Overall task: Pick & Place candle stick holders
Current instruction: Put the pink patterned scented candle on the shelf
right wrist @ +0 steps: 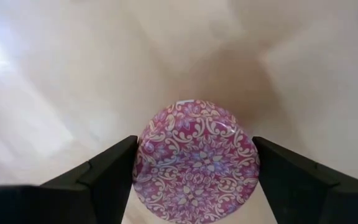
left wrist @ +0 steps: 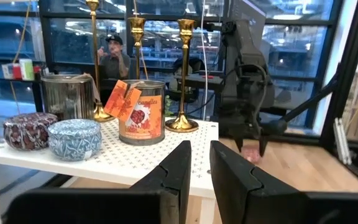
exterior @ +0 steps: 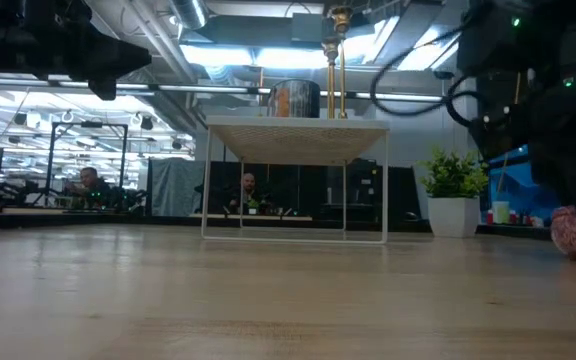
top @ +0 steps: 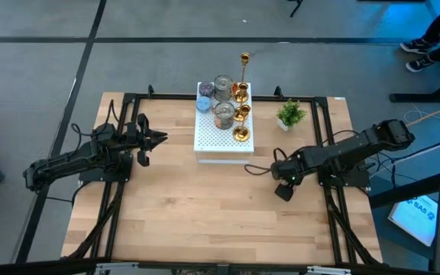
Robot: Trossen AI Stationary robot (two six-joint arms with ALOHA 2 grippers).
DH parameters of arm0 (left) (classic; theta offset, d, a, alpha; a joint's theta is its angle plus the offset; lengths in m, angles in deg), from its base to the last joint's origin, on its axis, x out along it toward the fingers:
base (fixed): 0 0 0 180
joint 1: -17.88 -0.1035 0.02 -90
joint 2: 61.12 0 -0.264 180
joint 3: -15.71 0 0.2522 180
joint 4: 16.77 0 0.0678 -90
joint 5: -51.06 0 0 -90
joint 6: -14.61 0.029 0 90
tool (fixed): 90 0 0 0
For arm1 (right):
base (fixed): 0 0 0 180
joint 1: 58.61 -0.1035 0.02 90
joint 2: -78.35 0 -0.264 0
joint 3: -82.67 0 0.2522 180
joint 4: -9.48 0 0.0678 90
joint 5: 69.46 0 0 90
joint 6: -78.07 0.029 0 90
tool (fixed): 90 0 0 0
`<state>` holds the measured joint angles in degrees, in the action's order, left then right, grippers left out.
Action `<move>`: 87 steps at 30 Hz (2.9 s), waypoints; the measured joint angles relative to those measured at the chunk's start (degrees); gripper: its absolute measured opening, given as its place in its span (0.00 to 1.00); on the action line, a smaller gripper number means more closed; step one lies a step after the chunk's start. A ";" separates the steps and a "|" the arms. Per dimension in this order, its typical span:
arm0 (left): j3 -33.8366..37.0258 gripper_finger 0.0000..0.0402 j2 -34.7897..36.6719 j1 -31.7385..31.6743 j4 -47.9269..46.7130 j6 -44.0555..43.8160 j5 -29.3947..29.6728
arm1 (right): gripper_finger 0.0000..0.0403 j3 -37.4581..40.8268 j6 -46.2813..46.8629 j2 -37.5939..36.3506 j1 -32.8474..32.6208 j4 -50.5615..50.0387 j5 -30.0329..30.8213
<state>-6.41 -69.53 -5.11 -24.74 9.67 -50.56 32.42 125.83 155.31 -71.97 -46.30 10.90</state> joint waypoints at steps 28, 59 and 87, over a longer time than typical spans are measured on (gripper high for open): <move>0.00 0.16 -0.98 0.04 6.21 0.28 -5.55 | 0.74 0.00 -5.68 5.99 -3.61 23.85 7.20; -13.51 0.48 -28.82 25.93 -5.06 14.11 10.50 | 0.74 0.35 -14.88 10.55 -5.51 43.46 16.08; -23.96 0.53 -67.84 50.18 10.19 23.52 34.76 | 0.74 -10.80 -18.64 18.84 -6.29 51.96 15.32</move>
<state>-30.37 -137.37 45.07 -14.55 33.20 -15.80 21.62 107.19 174.15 -78.27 5.66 26.22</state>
